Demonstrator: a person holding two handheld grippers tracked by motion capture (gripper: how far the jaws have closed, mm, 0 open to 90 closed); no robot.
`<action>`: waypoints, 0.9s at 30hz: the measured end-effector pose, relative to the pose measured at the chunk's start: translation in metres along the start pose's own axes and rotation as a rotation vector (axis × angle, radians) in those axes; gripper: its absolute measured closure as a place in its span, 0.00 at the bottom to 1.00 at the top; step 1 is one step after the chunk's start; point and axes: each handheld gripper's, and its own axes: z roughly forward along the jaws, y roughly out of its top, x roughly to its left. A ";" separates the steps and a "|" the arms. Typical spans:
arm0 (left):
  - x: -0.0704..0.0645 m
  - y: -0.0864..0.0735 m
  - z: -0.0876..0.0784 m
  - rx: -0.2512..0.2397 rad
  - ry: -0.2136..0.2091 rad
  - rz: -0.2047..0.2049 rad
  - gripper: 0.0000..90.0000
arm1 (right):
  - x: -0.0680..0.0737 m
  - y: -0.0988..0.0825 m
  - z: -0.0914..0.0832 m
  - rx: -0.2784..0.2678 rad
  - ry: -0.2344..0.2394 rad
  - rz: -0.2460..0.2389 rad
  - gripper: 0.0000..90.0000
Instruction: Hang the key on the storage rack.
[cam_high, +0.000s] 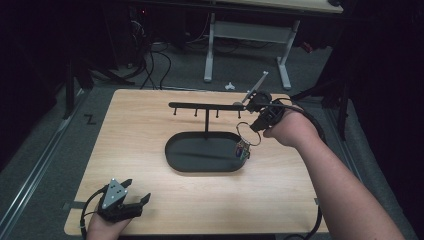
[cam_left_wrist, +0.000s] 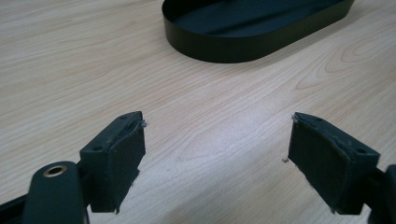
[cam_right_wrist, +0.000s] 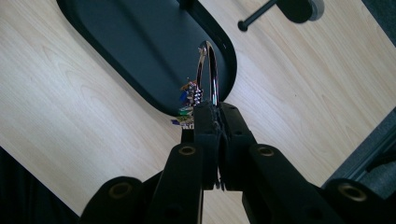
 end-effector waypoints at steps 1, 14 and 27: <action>0.001 -0.001 -0.001 0.000 0.007 -0.003 0.21 | 0.000 0.002 0.001 -0.002 0.002 -0.003 0.97; 0.003 -0.008 -0.012 0.004 0.033 -0.015 0.21 | -0.005 0.021 0.013 -0.010 0.012 -0.008 0.97; 0.003 -0.007 -0.011 0.001 0.030 -0.014 0.21 | -0.017 0.032 0.012 0.004 -0.010 0.030 0.97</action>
